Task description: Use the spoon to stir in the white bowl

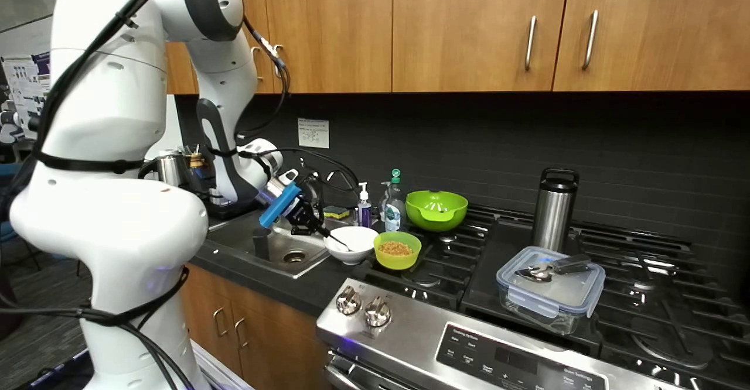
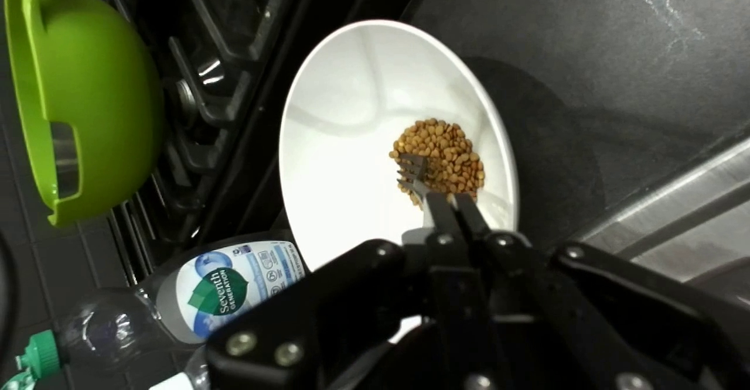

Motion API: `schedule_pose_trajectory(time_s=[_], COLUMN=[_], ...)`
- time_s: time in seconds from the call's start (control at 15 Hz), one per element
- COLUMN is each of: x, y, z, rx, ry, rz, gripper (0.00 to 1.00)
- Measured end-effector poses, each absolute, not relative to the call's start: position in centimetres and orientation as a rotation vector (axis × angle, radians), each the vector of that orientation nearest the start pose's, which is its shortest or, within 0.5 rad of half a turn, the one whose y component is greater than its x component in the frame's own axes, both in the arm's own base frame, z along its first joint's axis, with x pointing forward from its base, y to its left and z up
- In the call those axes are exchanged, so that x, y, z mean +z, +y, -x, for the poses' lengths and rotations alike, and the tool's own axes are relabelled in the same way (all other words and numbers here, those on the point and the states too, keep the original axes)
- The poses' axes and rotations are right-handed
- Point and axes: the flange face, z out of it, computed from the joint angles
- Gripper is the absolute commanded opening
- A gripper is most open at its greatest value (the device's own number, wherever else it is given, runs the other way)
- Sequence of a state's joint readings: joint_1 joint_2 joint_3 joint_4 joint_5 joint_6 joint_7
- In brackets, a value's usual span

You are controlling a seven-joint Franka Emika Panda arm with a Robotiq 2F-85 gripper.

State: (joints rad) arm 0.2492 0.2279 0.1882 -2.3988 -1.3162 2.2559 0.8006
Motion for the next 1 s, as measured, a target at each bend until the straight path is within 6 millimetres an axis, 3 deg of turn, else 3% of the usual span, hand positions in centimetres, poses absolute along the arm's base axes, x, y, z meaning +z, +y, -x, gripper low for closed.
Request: schedule_pose_trajectory(time_s=[0.47,1.0], x=[21.7,24.8], y=[17.7,15.5], z=[-44.1,-45.4], rx=[0.258,0.187], ry=[0.723,0.465], rz=[-2.249,-2.431], gripper=[0.01,0.01])
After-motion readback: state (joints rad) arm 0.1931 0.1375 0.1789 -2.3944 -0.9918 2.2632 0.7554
